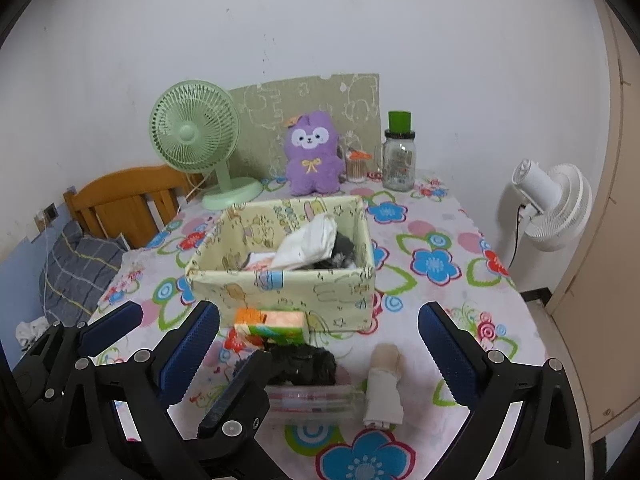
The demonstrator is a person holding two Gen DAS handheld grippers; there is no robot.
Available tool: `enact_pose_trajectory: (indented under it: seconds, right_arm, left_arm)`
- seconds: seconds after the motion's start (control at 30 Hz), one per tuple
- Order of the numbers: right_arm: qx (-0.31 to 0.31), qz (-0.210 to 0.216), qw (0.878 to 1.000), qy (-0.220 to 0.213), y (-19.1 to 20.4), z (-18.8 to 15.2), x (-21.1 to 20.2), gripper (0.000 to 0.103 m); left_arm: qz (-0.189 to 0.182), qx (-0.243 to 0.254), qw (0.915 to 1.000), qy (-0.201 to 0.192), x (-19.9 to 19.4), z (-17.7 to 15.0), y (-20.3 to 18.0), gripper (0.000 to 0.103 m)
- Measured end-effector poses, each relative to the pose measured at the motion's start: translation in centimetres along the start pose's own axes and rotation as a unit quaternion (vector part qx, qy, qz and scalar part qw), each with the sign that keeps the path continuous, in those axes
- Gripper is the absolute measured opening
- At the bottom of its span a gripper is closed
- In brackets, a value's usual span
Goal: Organize soft objects
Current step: 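Move both tools down onto the clear plastic pen pouch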
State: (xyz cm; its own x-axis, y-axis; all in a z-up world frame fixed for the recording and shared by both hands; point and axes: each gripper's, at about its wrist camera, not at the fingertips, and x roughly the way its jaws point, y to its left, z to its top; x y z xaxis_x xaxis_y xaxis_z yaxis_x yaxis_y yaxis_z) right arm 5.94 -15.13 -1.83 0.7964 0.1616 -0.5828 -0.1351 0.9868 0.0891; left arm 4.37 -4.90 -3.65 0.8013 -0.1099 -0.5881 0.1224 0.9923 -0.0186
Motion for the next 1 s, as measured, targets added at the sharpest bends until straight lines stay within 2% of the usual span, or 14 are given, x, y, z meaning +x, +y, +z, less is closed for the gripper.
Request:
enact_pose_trajectory:
  seconds: [0.47, 1.0]
  right_arm:
    - [-0.002, 0.001, 1.000, 0.020, -0.1, -2.5, 1.6, 0.101]
    - [0.003, 0.005, 0.998, 0.065, 0.1, -5.1, 5.4, 0.101]
  left_arm:
    - [-0.012, 0.001, 0.9997, 0.023, 1.7, -2.3, 0.4, 0.103]
    - [-0.011, 0.006, 0.9973, 0.072, 5.0, -4.9, 1.1, 0.103]
